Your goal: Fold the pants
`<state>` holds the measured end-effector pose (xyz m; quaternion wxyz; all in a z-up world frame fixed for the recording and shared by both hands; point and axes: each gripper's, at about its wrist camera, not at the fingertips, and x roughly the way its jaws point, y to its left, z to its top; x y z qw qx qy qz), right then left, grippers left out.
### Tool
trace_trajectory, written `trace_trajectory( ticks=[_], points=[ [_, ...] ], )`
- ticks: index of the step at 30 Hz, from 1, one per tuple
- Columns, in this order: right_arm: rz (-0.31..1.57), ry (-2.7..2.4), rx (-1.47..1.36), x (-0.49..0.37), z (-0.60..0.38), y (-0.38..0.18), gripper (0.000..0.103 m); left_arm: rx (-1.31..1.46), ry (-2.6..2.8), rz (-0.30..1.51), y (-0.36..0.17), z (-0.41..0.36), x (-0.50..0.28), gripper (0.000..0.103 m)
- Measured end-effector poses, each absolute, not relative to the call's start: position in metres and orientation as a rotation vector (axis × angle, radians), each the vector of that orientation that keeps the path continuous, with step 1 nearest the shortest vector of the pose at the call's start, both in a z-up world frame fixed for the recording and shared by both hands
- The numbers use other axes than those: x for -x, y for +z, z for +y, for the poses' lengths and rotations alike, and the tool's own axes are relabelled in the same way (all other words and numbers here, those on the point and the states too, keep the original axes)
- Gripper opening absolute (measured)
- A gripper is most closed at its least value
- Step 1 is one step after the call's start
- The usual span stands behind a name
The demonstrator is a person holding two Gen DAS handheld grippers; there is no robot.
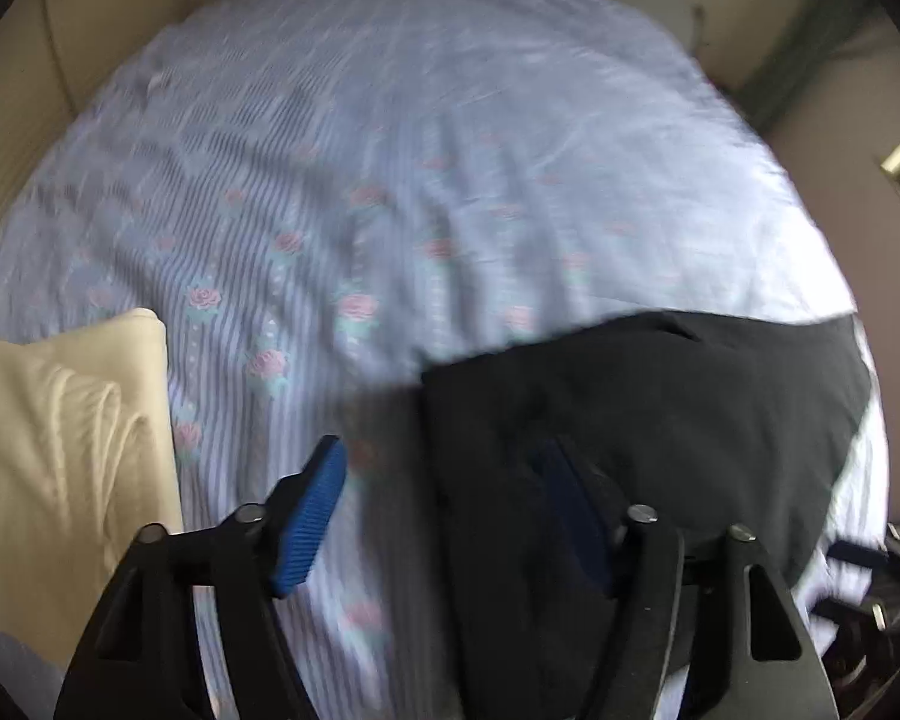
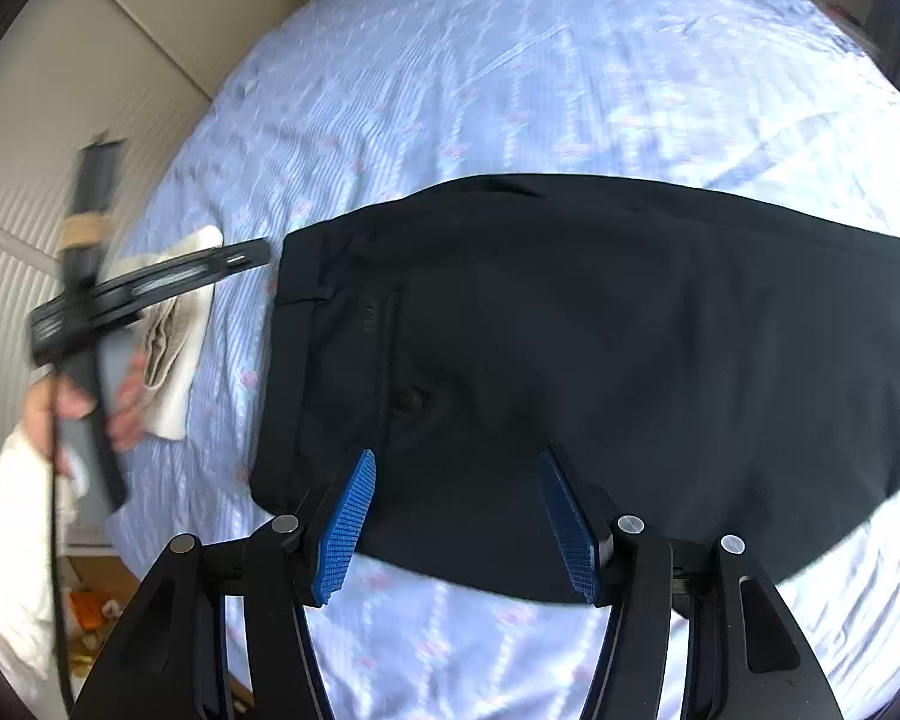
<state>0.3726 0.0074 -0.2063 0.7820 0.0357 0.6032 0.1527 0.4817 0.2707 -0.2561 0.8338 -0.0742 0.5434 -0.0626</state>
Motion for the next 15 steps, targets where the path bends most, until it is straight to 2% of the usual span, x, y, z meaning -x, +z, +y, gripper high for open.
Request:
trace_trajectory(
  ticks=[5,10,15],
  points=[
    [1.301,0.288,-0.094,-0.339,-0.048,-0.201,0.059,0.269,-0.091,1.13,-0.238,0.247,-0.405,0.076],
    [1.334,0.216,-0.159,-0.302,-0.097,-0.212,0.059,0.517,-0.005,1.169,-0.27,0.213,-0.334,0.08],
    [1.429,0.163,-0.199,-0.28,-0.105,-0.246,0.059,0.699,0.101,1.134,-0.31,0.215,-0.316,0.081]
  ],
)
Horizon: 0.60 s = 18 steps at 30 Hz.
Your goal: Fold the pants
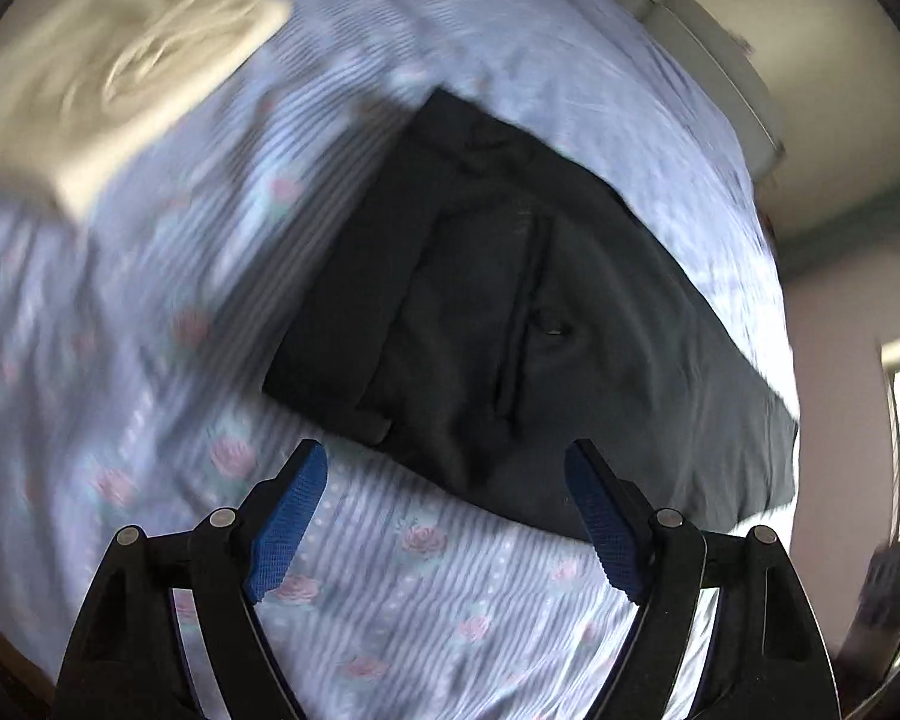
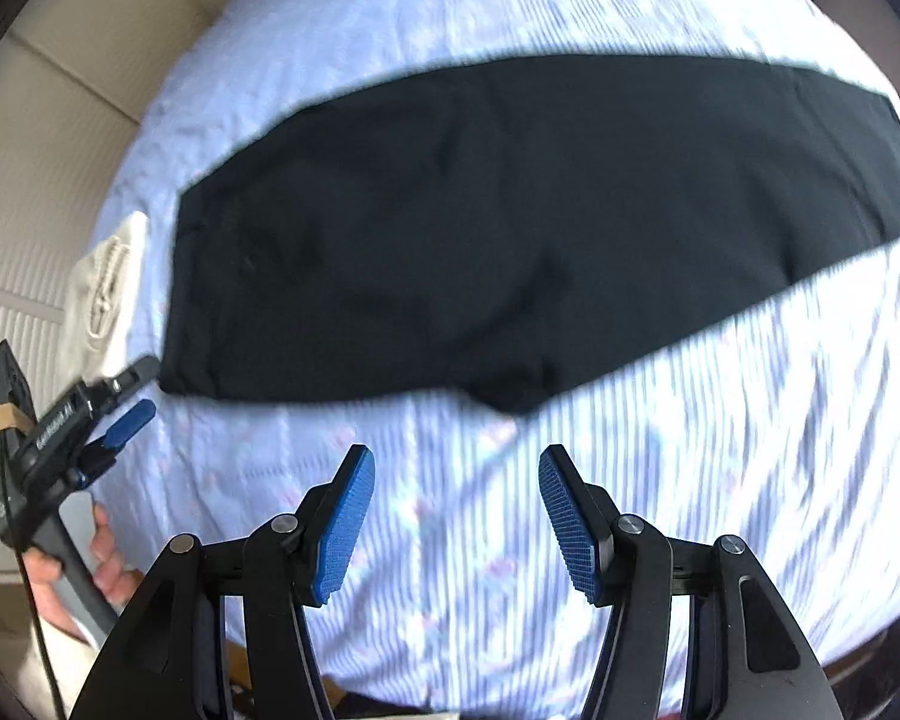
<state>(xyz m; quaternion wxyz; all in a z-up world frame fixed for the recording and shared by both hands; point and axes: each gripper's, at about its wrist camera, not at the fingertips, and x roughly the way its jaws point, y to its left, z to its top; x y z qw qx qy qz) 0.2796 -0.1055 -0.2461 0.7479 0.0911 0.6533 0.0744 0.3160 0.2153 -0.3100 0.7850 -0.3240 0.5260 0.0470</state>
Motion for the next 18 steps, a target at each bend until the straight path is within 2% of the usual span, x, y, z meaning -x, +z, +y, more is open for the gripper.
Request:
trace_trajectory(
  ticks=[9,11,12,13,18],
  points=[
    [1.523,0.226,-0.157,-0.273,-0.08,-0.281,0.059,0.846,0.246,1.099,-0.367,0.223,-0.335,0.08],
    [1.531,0.233,-0.148,-0.277,-0.077,-0.282,0.059,0.849,0.294,1.099,-0.365,0.226,-0.341,0.055],
    [1.532,0.238,-0.143,-0.28,-0.076,-0.282,0.059,0.852,0.32,1.087,-0.357,0.228,-0.342,0.047],
    [1.527,0.248,-0.145,-0.282,-0.075,-0.28,0.059,0.83,0.345,1.077,-0.346,0.229,-0.344,0.03],
    [1.464,0.318,-0.129,-0.289,-0.078,-0.266,0.059,0.665,0.371,0.967,-0.288,0.219,-0.367,0.026]
  ],
)
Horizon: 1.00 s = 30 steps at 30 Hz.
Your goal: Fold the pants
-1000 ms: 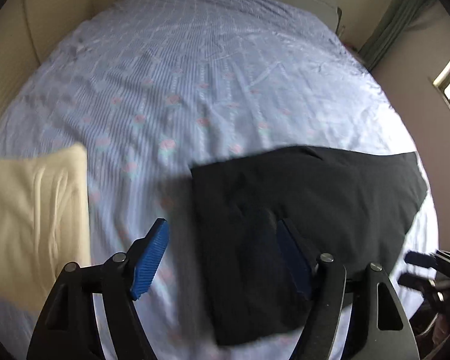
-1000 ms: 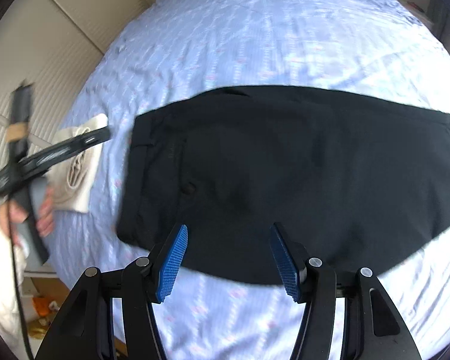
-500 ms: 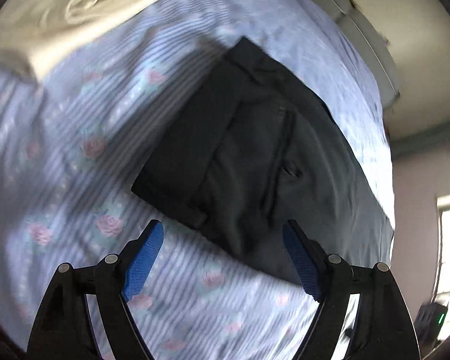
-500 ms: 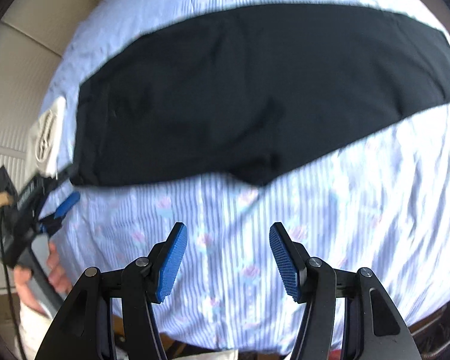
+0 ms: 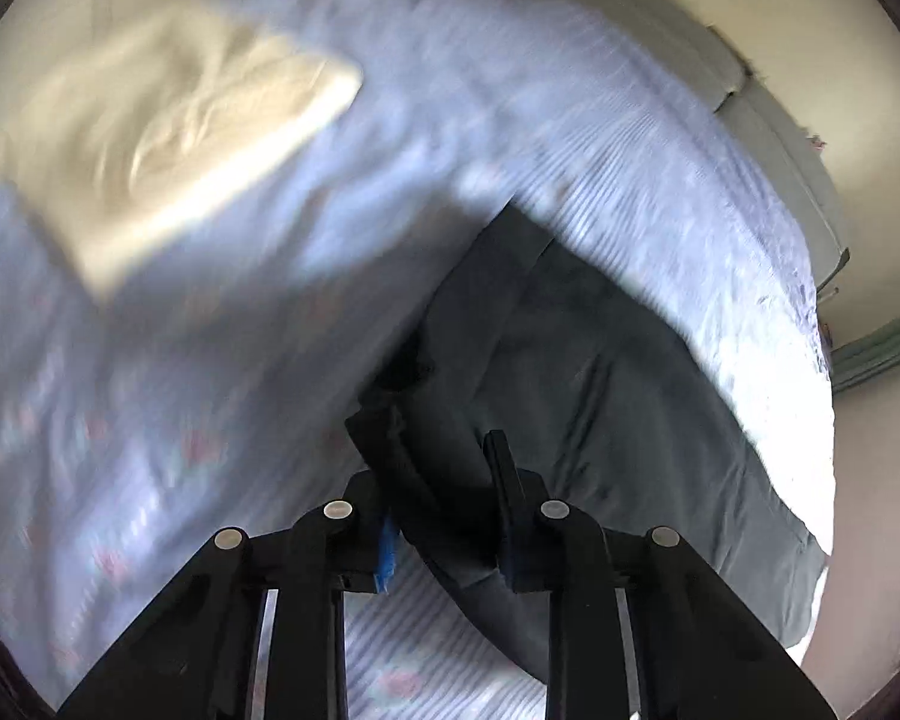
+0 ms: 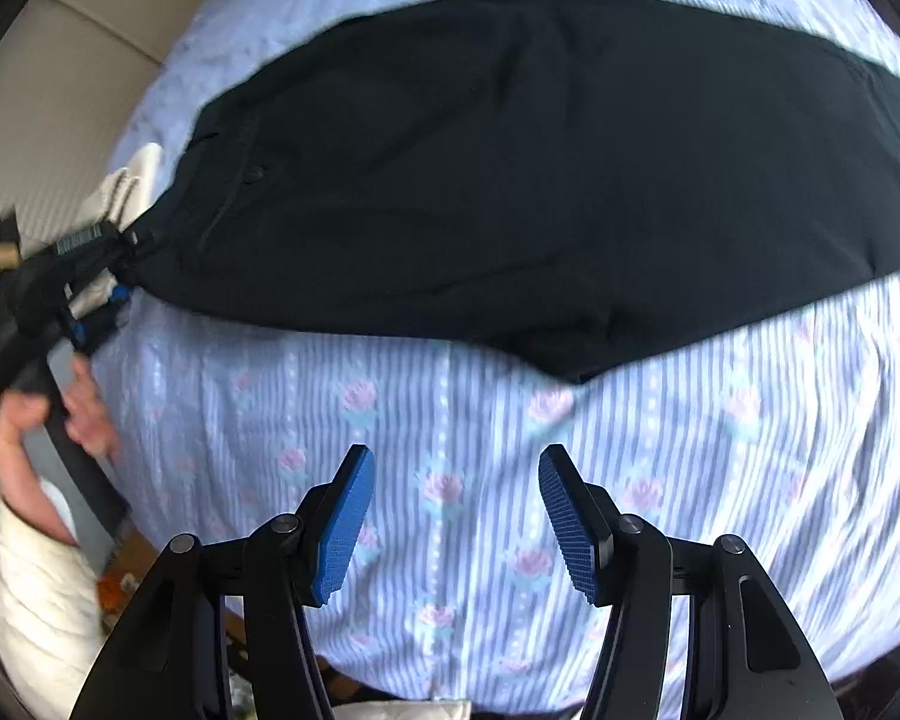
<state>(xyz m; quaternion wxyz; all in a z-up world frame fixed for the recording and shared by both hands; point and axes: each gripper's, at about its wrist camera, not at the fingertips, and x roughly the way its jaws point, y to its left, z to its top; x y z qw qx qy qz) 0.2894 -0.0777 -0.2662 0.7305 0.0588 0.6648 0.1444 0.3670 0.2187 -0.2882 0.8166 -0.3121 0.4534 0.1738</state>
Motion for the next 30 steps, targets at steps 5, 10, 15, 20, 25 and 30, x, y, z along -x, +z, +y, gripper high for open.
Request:
trace_trajectory(
  ticks=[5,10,15,20,25,30],
  points=[
    [1.457,0.318,-0.18,-0.3,-0.089,-0.265,0.059,0.476,0.451,0.931,-0.26,0.204,-0.398,0.025],
    [1.377,0.305,-0.166,-0.312,-0.104,-0.236,0.059,0.392,0.48,0.962,-0.262,0.196,-0.418,0.025],
    [1.35,0.319,-0.127,-0.325,-0.109,-0.226,0.059,0.384,0.496,0.971,-0.262,0.196,-0.421,0.025],
    [1.392,0.311,-0.134,-0.335,-0.116,-0.253,0.059,0.379,0.502,0.979,-0.261,0.193,-0.423,0.025],
    [1.379,0.341,-0.133,-0.354,-0.116,-0.265,0.059,0.432,0.512,1.006,-0.269,0.2,-0.421,0.025],
    [1.265,0.519,0.017,-0.35,-0.085,-0.237,0.059,0.452,0.516,1.016,-0.273,0.206,-0.413,0.026]
  ],
)
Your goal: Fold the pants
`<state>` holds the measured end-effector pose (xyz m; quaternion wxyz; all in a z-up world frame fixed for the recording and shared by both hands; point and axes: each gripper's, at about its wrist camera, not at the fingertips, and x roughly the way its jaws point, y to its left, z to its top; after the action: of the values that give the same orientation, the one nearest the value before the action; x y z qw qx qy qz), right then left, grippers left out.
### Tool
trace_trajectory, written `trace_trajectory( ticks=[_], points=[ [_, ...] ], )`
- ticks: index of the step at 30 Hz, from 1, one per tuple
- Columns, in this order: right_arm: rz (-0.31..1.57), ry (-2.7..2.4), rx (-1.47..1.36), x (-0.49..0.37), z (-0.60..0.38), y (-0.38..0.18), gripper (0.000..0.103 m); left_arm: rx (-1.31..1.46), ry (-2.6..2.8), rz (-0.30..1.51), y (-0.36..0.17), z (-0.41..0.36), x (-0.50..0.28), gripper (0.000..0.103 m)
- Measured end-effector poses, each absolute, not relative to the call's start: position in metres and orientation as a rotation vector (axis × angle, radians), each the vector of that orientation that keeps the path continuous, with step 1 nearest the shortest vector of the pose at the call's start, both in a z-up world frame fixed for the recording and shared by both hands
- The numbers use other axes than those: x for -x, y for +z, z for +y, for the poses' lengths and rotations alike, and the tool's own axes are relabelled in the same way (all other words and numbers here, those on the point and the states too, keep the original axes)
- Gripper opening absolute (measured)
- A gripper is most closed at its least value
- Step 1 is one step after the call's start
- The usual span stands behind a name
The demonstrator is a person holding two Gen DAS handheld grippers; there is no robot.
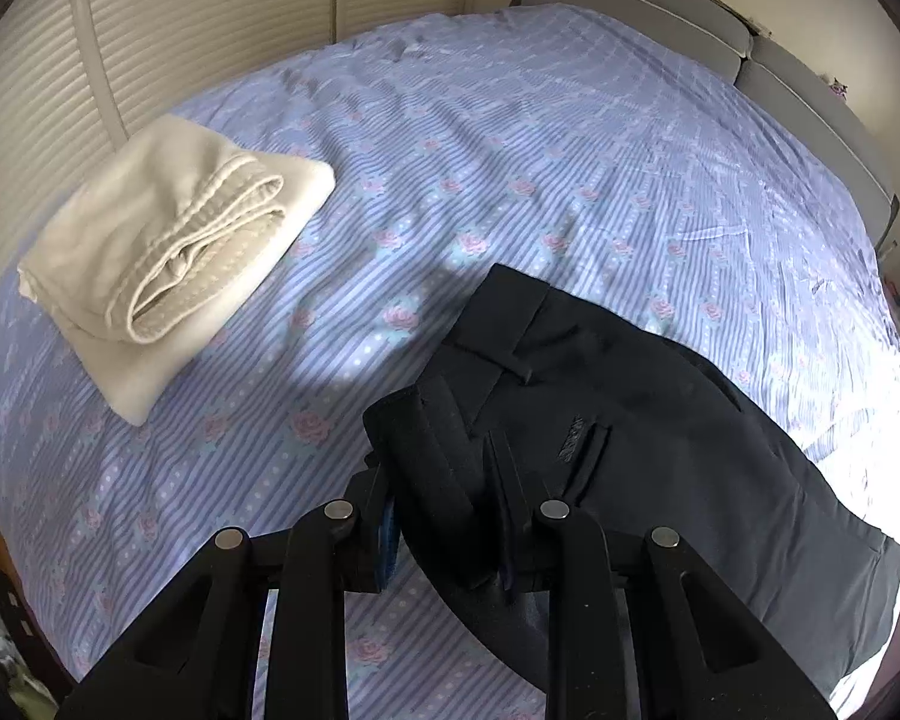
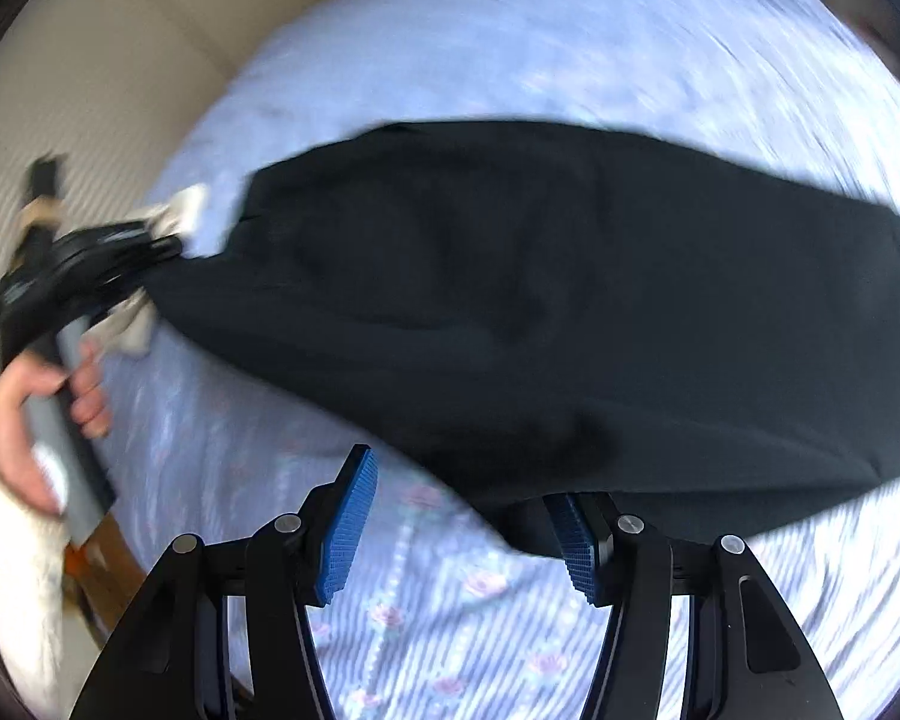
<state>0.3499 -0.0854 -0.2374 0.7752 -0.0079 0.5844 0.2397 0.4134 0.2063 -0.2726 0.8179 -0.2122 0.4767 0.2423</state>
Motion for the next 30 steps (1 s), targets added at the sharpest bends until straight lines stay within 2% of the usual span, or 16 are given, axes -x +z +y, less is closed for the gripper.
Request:
trace_trajectory(
  ticks=[1,3,5,8,18,21,23,26,30],
  points=[
    [1.258,0.525,0.034,-0.35,-0.083,-0.238,0.059,0.462,0.521,1.024,-0.275,0.209,-0.411,0.026],
    [1.276,0.528,0.023,-0.353,-0.086,-0.242,0.052,0.464,0.526,1.041,-0.279,0.21,-0.406,0.026],
    [1.293,0.506,-0.025,-0.353,-0.096,-0.243,0.034,0.436,0.538,1.057,-0.284,0.208,-0.399,0.026],
    [1.305,0.497,-0.047,-0.344,-0.104,-0.243,0.019,0.356,0.549,1.07,-0.287,0.2,-0.391,0.026],
    [1.496,0.484,-0.096,-0.327,-0.112,-0.309,0.016,0.313,0.572,1.179,-0.321,0.199,-0.375,0.028],
    [1.568,0.464,-0.105,-0.322,-0.116,-0.326,0.016,0.232,0.561,1.216,-0.329,0.195,-0.379,0.032],
    [1.665,0.447,-0.145,-0.316,-0.117,-0.332,0.016,0.193,0.568,1.229,-0.329,0.192,-0.38,0.038],
    [1.632,0.469,-0.115,-0.302,-0.114,-0.31,0.016,0.083,0.592,1.215,-0.311,0.184,-0.375,0.049],
    [1.493,0.468,-0.049,-0.301,-0.118,-0.268,0.023,0.015,0.58,1.146,-0.272,0.172,-0.351,0.054]
  ],
)
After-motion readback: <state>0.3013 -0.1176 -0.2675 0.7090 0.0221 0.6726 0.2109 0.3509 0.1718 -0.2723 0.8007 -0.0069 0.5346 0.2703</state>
